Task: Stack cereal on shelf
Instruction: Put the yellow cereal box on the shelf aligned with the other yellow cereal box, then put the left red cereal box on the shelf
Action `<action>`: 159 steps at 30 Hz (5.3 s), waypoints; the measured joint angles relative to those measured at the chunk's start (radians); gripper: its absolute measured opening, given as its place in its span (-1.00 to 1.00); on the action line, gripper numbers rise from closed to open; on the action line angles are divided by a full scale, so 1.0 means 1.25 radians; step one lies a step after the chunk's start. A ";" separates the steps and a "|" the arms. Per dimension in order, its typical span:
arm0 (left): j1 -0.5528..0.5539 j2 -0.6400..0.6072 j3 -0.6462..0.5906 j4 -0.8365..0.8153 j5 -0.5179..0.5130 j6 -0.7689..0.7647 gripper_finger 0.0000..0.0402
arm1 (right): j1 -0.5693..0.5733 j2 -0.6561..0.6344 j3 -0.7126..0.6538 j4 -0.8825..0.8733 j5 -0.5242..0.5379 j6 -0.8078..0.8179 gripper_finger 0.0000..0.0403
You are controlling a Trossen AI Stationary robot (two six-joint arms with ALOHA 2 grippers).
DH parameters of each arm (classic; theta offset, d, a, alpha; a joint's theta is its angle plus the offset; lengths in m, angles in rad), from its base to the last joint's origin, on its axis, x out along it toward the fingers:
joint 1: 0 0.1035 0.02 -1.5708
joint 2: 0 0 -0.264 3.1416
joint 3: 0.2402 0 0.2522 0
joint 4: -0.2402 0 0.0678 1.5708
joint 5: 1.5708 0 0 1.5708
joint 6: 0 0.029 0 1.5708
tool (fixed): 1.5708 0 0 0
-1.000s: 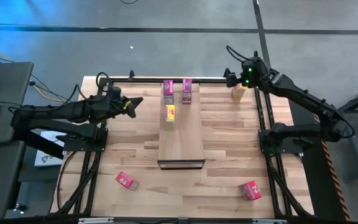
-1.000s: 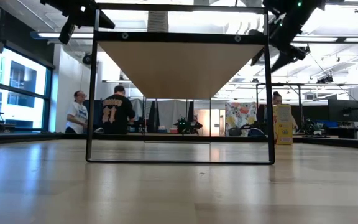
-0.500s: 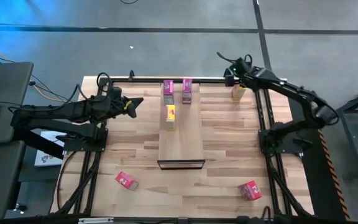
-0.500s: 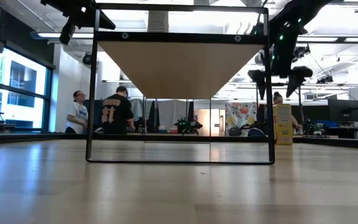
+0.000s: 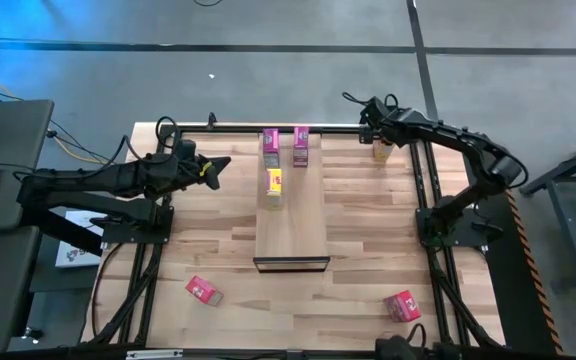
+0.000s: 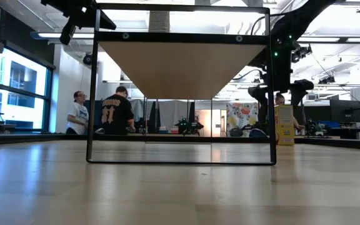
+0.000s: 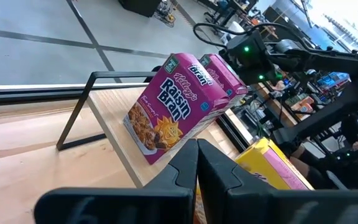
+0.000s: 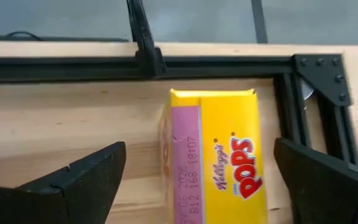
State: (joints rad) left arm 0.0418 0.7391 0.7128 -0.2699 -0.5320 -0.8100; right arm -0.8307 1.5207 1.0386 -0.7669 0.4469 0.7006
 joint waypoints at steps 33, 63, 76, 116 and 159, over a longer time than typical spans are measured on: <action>0.000 0.000 0.000 0.000 0.005 0.001 -1.00 | -0.017 -0.107 0.000 -0.065 -0.131 -0.147 -0.42; 0.000 0.000 0.000 0.000 -0.002 -0.007 -1.00 | 0.637 -0.122 0.494 -0.164 -0.435 -0.577 -0.42; 0.000 0.000 0.000 0.000 -0.002 -0.007 -1.00 | 0.638 0.037 0.522 -0.215 -0.357 -0.693 -0.40; 0.000 0.000 0.000 0.004 -0.002 -0.006 -1.00 | 0.663 0.023 0.697 -0.477 -0.394 -0.577 0.08; 0.000 0.000 0.000 0.004 -0.022 -0.006 -1.00 | 0.645 -0.322 -0.201 0.508 -0.317 0.011 -1.00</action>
State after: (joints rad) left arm 0.0418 0.7395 0.7128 -0.2649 -0.5591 -0.8173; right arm -0.0238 1.1183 0.7879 -0.1318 0.0505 0.7140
